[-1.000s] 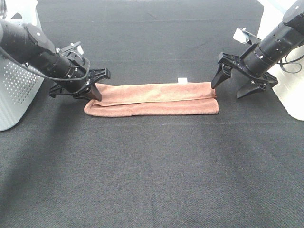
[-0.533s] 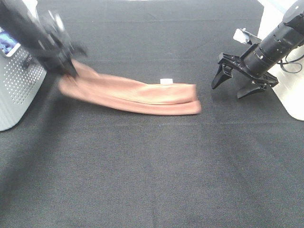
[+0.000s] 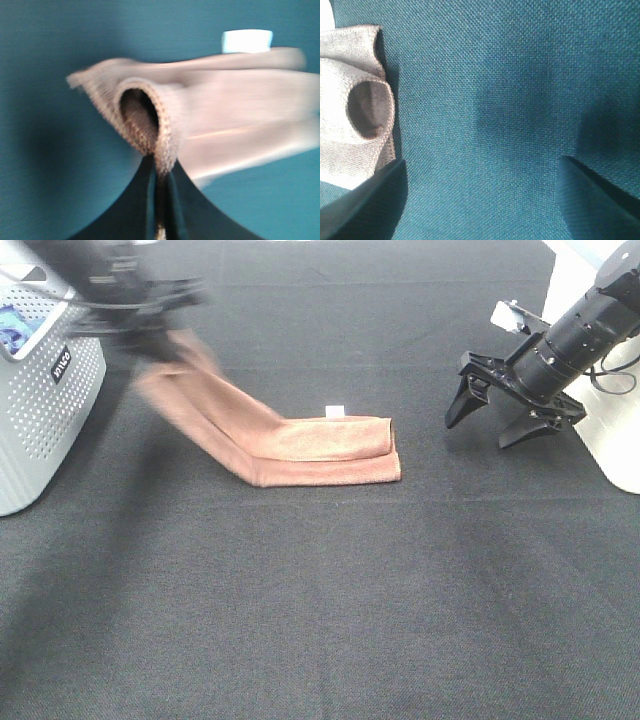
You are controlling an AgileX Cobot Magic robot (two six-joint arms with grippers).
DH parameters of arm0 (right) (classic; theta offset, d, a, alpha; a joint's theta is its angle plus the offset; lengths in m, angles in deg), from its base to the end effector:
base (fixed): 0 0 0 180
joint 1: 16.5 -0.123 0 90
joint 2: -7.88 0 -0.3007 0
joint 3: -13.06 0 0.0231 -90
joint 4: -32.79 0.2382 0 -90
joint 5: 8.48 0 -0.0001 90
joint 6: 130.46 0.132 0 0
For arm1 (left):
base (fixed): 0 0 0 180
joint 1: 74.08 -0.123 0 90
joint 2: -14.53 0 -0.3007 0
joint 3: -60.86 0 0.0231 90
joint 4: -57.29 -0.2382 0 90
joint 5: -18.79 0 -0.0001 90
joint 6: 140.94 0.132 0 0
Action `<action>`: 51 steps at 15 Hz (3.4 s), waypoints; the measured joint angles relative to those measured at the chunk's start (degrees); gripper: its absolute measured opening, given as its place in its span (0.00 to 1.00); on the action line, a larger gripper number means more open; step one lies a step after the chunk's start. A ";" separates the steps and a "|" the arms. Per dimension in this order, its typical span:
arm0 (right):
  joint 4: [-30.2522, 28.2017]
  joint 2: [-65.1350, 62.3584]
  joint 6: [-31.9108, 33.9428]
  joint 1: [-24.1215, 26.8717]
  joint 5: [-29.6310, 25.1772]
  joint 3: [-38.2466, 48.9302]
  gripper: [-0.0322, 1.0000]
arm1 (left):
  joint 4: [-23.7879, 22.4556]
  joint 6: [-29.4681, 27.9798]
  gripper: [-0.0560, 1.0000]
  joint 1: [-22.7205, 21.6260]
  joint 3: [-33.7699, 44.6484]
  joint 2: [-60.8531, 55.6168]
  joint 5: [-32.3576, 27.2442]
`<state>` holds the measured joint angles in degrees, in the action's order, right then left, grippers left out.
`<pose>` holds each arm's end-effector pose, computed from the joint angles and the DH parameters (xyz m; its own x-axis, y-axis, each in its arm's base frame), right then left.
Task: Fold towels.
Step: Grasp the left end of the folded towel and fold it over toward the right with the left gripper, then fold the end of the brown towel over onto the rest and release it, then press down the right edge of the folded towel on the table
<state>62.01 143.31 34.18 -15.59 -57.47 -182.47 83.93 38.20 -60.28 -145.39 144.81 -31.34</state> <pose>0.4646 0.0413 0.1168 -0.9692 0.0931 -0.2281 0.0005 0.9265 0.3762 0.4661 -0.1613 0.2087 -0.9281 -0.0818 -0.3633 0.0937 0.8928 -0.4405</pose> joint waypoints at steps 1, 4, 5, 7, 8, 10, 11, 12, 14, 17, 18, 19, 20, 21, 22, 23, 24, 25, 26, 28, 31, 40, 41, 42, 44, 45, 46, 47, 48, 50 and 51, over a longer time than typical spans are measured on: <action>0.00 0.00 0.00 0.00 -0.17 0.00 0.77 | 2.81 0.00 0.07 1.83 0.00 0.00 2.41; 0.00 0.00 0.00 0.00 -0.40 0.00 0.77 | 8.77 0.00 0.07 6.88 -2.64 4.41 6.76; 0.00 0.00 0.00 0.00 -0.63 0.00 0.77 | 9.63 -0.06 0.07 8.08 -4.07 6.65 7.56; -0.34 0.00 0.00 0.00 -1.43 0.00 0.77 | 11.46 -0.23 0.07 10.43 -7.96 11.12 8.77; -0.46 0.00 0.00 0.00 -1.55 0.00 0.77 | 12.32 -0.46 0.07 11.46 -9.97 13.18 9.34; -0.63 0.00 0.00 0.00 -1.60 0.00 0.77 | 12.83 -2.12 0.09 13.29 -13.69 16.33 10.14; -0.63 0.00 0.00 0.00 -1.60 0.00 0.77 | 13.01 -3.32 0.14 13.87 -14.73 17.53 11.06; -0.63 0.00 0.00 0.00 -1.60 0.00 0.77 | 13.46 -5.10 0.23 14.15 -15.64 19.08 11.97; -0.63 0.00 0.00 0.00 -1.60 0.00 0.77 | 14.32 -6.70 0.47 14.15 -15.87 19.88 12.26; -0.29 0.00 0.00 0.00 -1.72 0.00 0.77 | 19.60 -6.99 0.68 14.15 -15.99 20.17 15.01; 0.29 0.00 0.00 0.00 -2.29 0.00 0.77 | 20.34 -6.30 0.69 14.15 -15.99 19.94 15.99; 0.29 0.00 0.00 0.00 -2.29 0.00 0.77 | 20.34 -6.30 0.69 14.15 -15.99 19.94 15.99; 1.83 0.00 -0.29 0.00 -3.21 0.00 0.77 | 20.57 -4.76 0.69 13.87 -15.99 19.42 16.44; 3.95 0.00 -1.15 0.00 -4.30 0.00 0.77 | 20.86 -2.58 0.69 13.35 -15.99 18.39 16.50; 7.10 0.00 -2.81 0.00 -5.44 0.00 0.77 | 20.86 0.11 0.70 12.32 -15.99 17.25 16.50; 10.43 0.00 -4.64 0.00 -6.76 0.00 0.77 | 20.74 3.38 0.70 10.94 -16.04 15.93 15.81; 14.50 0.00 -6.42 0.00 -7.85 0.00 0.77 | 19.71 6.70 0.70 9.63 -16.04 14.67 14.61; 17.65 0.00 -8.14 -0.17 -8.59 0.00 0.77 | 17.93 9.40 0.70 8.31 -16.04 13.41 12.89; 20.74 0.00 -10.03 -0.86 -9.11 -0.23 0.77 | 15.93 11.46 0.70 6.82 -16.04 12.20 11.00; 23.72 0.00 -12.20 -4.41 -8.94 -1.49 0.77 | 12.89 13.18 0.70 4.47 -16.16 10.71 7.51; 25.84 0.29 -13.58 -12.32 -4.87 -4.18 0.77 | 11.06 13.46 0.70 2.46 -16.16 8.65 3.61; 26.99 8.54 -14.09 -8.48 -8.42 -6.99 0.75 | 10.66 13.58 0.70 2.46 -16.21 8.37 -1.72; 24.69 8.54 -13.06 -7.22 -8.59 -6.99 0.75 | 10.66 13.58 0.70 2.46 -16.21 8.37 -1.95; 24.69 8.54 -13.06 -7.22 -8.59 -6.99 0.75 | 10.66 13.58 0.70 2.46 -16.21 8.37 -1.95; 18.62 8.54 -10.77 -5.96 -8.59 -6.99 0.75 | 10.66 13.58 0.70 2.46 -16.21 8.37 -2.52; 17.76 8.48 -10.49 -5.96 -8.65 -6.99 0.75 | 10.66 13.58 0.70 2.46 -16.21 8.37 -2.75; 16.67 7.96 -10.43 -5.96 -8.48 -6.99 0.75 | 10.66 13.58 0.70 2.46 -16.21 8.37 -2.75; 15.53 6.93 -10.31 -5.96 -7.91 -6.99 0.75 | 10.66 13.58 0.70 2.46 -16.21 8.31 -2.75; 14.78 4.87 -10.26 -5.96 -7.62 -6.99 0.75 | 10.66 13.58 0.70 2.46 -16.21 8.31 -2.98; 15.01 1.55 -10.08 -6.65 -8.31 -6.99 0.75 | 10.71 13.58 0.70 2.46 -16.21 8.08 -3.78; 14.90 -0.06 -10.03 -7.28 -9.22 -6.99 0.75 | 10.60 13.58 0.70 2.46 -16.21 7.56 -4.76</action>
<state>76.91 143.26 24.16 -22.86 -66.70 -189.46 94.53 51.78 -57.81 -161.60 152.37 -36.10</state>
